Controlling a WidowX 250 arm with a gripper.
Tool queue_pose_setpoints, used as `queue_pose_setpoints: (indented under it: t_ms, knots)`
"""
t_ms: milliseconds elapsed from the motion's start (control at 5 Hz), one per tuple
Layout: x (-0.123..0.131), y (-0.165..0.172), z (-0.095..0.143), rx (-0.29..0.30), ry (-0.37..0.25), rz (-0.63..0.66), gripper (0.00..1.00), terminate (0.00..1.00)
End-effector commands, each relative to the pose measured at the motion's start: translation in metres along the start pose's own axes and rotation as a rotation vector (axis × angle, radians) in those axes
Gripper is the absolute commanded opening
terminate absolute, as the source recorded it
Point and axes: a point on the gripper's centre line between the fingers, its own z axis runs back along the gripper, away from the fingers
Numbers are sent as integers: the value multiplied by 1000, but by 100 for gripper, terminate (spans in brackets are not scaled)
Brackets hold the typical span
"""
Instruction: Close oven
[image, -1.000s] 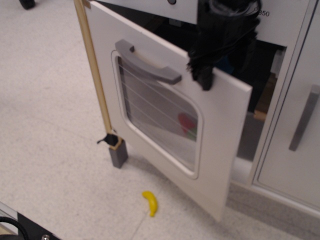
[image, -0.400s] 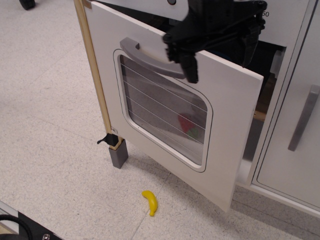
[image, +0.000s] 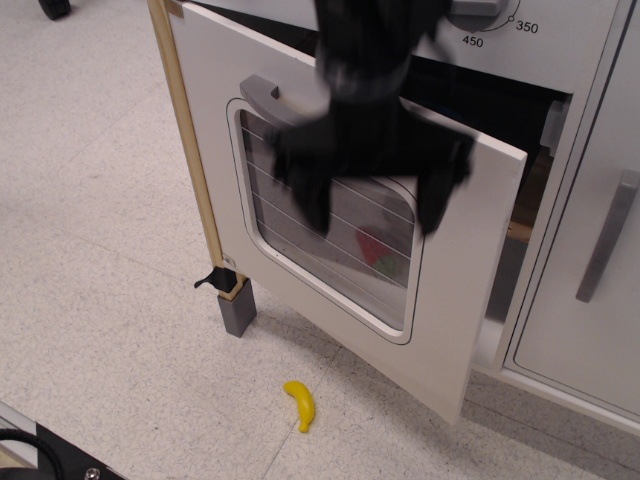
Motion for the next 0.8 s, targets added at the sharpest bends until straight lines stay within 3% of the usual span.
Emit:
queue_pose_setpoints:
  t_ms: [0,200,600]
  knots:
    - [28,-4,-62,2,-85,-143,100,0]
    - [47,-17,-74,-16,-127,-146,100,0]
    - [76,-41,-70,-48,-213,-125,100,0]
